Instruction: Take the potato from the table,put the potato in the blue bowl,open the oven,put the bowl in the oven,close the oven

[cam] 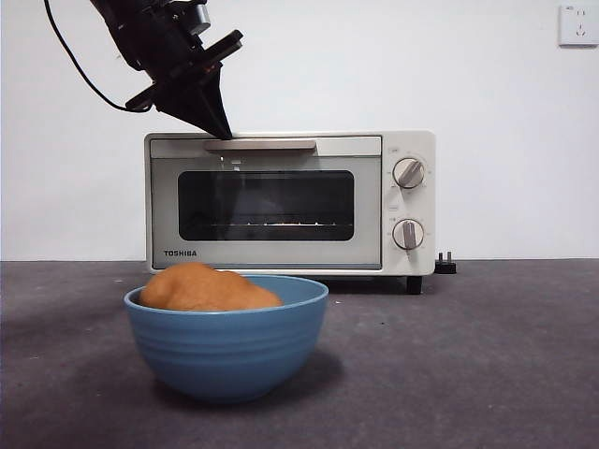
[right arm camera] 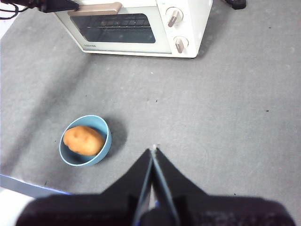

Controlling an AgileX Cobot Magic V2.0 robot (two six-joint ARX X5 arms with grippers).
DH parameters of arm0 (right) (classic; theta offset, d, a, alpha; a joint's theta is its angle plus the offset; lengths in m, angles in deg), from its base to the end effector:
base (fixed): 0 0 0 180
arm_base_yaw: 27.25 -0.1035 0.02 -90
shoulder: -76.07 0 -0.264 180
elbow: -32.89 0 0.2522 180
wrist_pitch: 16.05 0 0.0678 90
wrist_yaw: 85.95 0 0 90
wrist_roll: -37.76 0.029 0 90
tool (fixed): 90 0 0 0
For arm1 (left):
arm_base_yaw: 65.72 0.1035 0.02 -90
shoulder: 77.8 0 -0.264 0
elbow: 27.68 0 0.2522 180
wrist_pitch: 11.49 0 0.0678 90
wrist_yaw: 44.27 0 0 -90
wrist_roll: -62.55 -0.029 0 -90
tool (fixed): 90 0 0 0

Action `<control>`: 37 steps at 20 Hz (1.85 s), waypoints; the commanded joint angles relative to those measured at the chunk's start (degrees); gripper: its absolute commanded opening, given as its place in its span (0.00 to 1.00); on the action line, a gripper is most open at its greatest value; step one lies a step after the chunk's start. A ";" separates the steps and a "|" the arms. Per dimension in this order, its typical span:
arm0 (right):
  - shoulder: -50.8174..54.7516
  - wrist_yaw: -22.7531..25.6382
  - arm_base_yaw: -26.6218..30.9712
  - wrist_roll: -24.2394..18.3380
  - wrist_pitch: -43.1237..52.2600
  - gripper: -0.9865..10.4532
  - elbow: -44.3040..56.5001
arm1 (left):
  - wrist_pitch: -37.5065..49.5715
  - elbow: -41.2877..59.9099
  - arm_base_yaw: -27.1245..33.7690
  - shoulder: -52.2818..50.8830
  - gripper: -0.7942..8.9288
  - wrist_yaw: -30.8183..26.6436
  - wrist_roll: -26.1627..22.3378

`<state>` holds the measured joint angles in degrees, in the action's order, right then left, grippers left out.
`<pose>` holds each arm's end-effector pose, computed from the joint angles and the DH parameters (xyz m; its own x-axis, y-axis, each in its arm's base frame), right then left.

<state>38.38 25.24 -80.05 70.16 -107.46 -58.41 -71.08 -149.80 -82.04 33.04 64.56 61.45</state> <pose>0.0299 0.0221 0.4098 0.7333 0.3683 -0.5715 -0.2827 0.9296 0.2363 0.4049 -0.1283 0.3284 0.5134 -0.4866 -0.7068 0.4857 0.8438 -0.2282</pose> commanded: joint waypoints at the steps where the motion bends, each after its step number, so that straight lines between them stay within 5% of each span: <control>1: 0.09 0.26 -0.07 0.61 -1.16 0.08 0.57 | -4.81 0.83 -0.24 1.57 0.08 -0.92 -1.38; 5: 0.11 0.26 -0.07 0.63 -1.18 0.08 0.57 | -9.94 0.83 -0.79 1.57 0.08 -1.60 -2.97; 8: 0.11 0.24 -0.04 0.61 -1.22 0.08 0.57 | -12.48 1.05 -1.88 1.57 0.08 -8.46 -4.68; 30: 3.13 0.24 -0.07 0.92 -1.25 0.08 0.55 | -19.82 1.20 -5.75 1.25 0.08 -12.15 -3.91; 37: 3.13 0.76 -0.04 0.26 -1.22 0.08 0.55 | -14.73 10.12 -7.85 1.22 0.08 -12.90 -2.03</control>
<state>41.38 25.70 -80.05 70.51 -107.46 -58.39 -90.90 -139.59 -90.43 33.02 53.46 58.74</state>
